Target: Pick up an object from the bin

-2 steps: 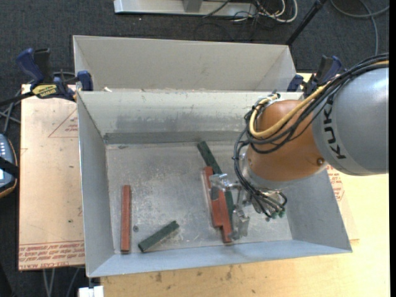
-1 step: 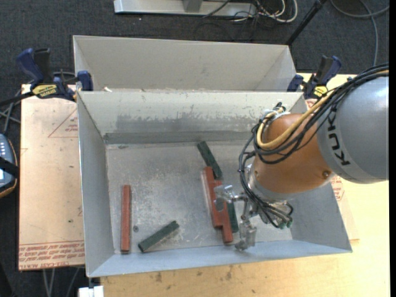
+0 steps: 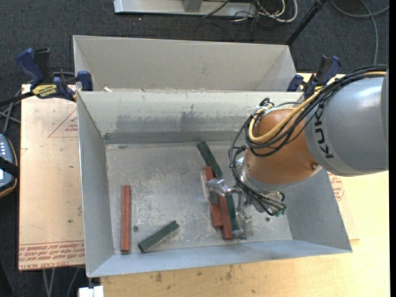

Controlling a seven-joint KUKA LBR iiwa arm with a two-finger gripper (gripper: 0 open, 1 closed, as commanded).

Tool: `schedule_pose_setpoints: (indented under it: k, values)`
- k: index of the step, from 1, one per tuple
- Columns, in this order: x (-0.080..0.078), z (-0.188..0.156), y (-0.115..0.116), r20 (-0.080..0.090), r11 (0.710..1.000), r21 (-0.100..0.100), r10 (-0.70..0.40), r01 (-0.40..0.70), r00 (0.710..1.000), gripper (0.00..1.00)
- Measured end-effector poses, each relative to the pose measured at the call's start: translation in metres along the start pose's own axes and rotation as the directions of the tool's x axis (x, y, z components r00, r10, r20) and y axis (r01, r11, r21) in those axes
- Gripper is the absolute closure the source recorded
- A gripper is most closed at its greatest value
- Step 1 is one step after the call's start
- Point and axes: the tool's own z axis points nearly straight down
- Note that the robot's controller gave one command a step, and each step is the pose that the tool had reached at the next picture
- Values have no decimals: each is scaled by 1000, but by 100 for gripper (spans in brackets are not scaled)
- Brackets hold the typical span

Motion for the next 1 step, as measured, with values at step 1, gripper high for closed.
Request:
schedule_pose_setpoints:
  k: [1]
  values:
    - [8,9,14,2,992,1,-129,129,992,100]
